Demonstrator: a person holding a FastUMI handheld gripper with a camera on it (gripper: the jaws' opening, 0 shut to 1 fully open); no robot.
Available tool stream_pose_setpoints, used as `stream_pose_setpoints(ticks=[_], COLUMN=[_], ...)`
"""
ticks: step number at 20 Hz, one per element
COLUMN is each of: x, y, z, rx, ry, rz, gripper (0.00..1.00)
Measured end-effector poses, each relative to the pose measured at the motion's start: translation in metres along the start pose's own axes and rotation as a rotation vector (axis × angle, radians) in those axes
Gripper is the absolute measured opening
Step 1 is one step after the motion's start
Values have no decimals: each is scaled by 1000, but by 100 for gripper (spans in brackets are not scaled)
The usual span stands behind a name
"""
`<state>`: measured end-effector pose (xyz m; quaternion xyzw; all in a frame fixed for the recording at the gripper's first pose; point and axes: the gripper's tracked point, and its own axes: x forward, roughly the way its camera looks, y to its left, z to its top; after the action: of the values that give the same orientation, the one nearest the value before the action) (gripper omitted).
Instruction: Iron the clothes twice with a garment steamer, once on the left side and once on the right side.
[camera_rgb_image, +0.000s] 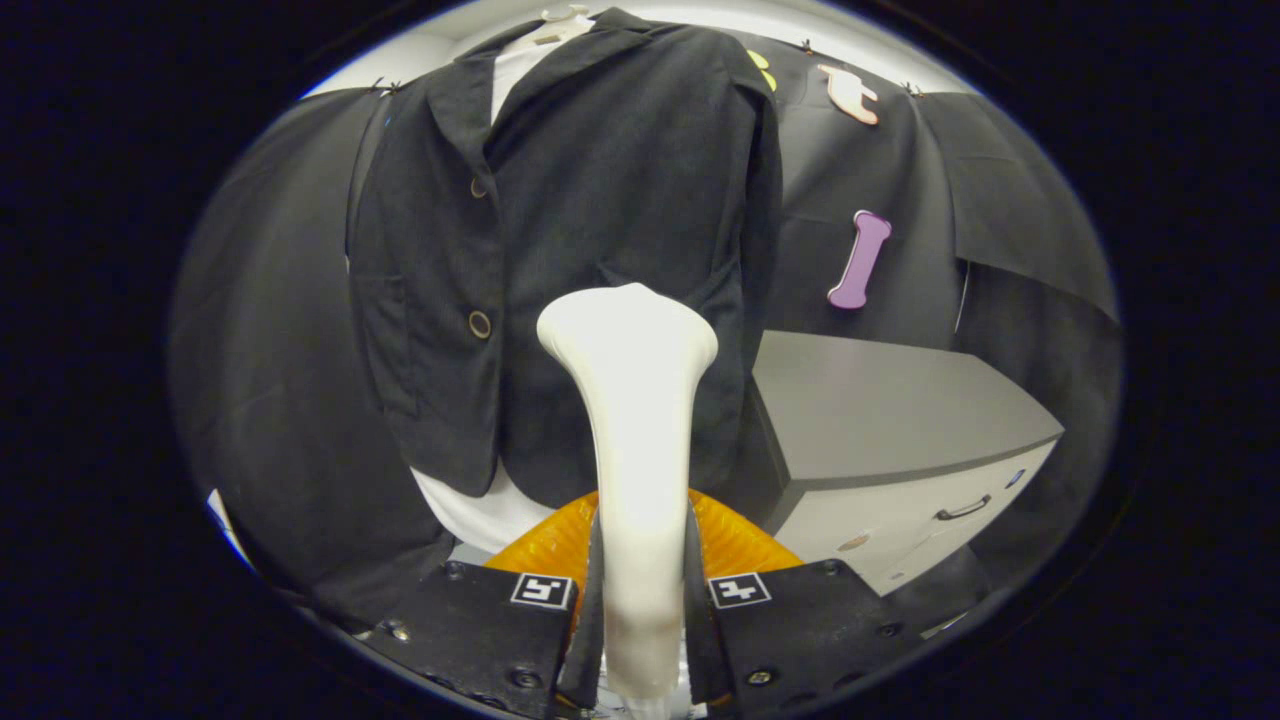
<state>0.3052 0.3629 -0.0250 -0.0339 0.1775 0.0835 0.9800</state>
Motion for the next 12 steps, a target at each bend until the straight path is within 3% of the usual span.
stream_pose_setpoints(ticks=[7,12], x=[19,6], y=[2,6], z=[-30,-15], rx=[-4,4], ry=[66,31], rz=[17,35], gripper=[36,36])
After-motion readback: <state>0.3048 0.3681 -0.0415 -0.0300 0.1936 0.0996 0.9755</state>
